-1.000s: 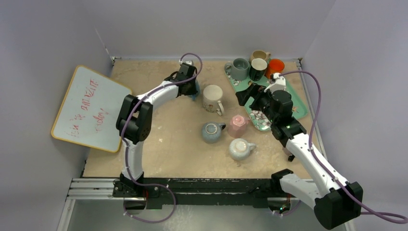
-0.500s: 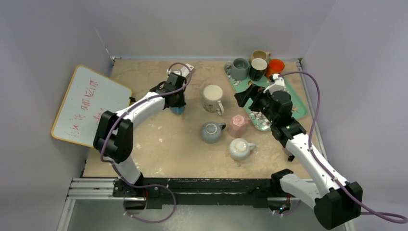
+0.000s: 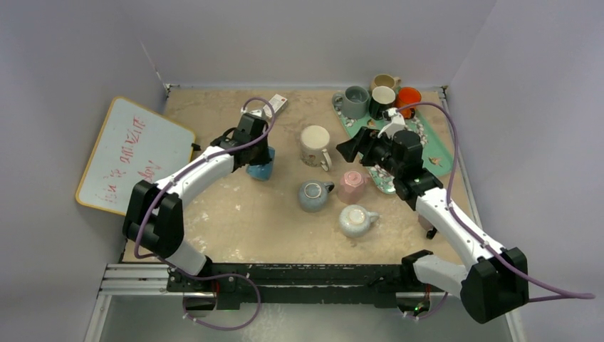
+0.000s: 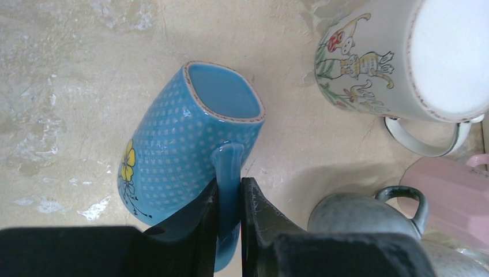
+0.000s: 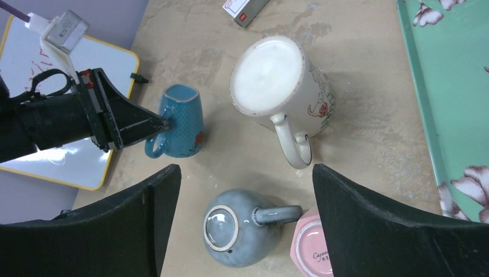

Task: Turn the mug right side up
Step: Turn over the cup at the center of the board.

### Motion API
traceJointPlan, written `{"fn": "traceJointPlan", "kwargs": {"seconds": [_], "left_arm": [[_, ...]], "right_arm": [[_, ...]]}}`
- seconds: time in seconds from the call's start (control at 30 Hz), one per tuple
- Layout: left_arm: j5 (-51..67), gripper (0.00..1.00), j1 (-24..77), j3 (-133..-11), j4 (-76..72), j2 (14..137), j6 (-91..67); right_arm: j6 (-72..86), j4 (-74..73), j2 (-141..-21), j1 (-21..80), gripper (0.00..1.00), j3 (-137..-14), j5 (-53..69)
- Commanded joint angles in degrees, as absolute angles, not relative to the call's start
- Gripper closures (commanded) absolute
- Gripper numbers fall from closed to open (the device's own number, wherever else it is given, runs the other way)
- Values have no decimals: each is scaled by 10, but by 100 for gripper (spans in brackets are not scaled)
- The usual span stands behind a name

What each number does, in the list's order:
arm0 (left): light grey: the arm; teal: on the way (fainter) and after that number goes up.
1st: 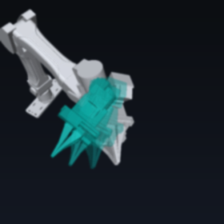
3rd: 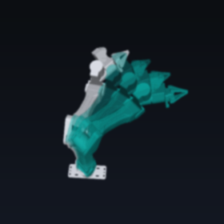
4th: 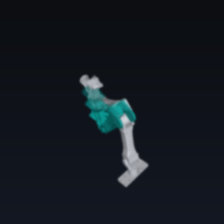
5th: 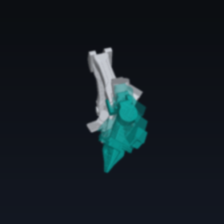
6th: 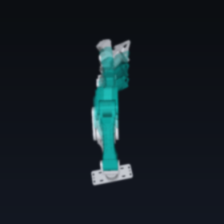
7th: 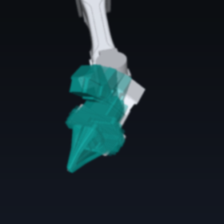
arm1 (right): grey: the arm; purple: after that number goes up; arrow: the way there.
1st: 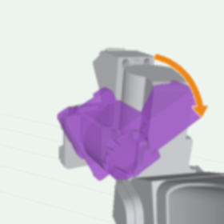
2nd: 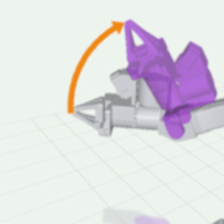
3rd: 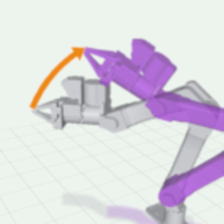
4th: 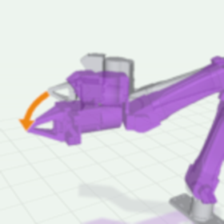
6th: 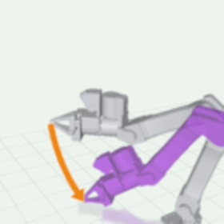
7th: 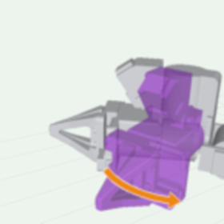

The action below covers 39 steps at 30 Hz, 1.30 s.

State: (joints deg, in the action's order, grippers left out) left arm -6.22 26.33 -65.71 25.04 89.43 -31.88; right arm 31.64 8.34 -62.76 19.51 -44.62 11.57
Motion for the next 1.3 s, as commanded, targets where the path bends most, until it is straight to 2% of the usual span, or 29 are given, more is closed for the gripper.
{"fn": "traceJointPlan", "kwargs": {"seconds": [0.0, 0.17, 0.5, 0.6, 0.7, 0.93, 1.2, 1.27], "left_arm": [[-51, 100, 261, -649, 214, 861, -312], [28, 100, 257, -660, 206, 846, -354], [81, 100, 245, -648, 177, 816, -431], [92, 100, 237, -640, 167, 807, -454], [92, 100, 233, -638, 164, 798, -473], [100, 100, 229, -643, 148, 769, -521], [98, 100, 229, -638, 143, 750, -530], [101, 100, 229, -632, 141, 747, -536]], "right_arm": [[304, 119, -621, 197, 15, -450, 147], [287, 186, -619, 218, 22, -433, 162], [204, 313, -638, 369, 27, -400, 54], [186, 356, -667, 419, 30, -396, -25], [132, 485, -722, 464, 32, -374, -65], [-46, 697, -847, 564, 24, -385, -142], [-99, 850, -983, 642, 19, -421, -293], [-97, 849, -1005, 647, 17, -446, -328]]}}
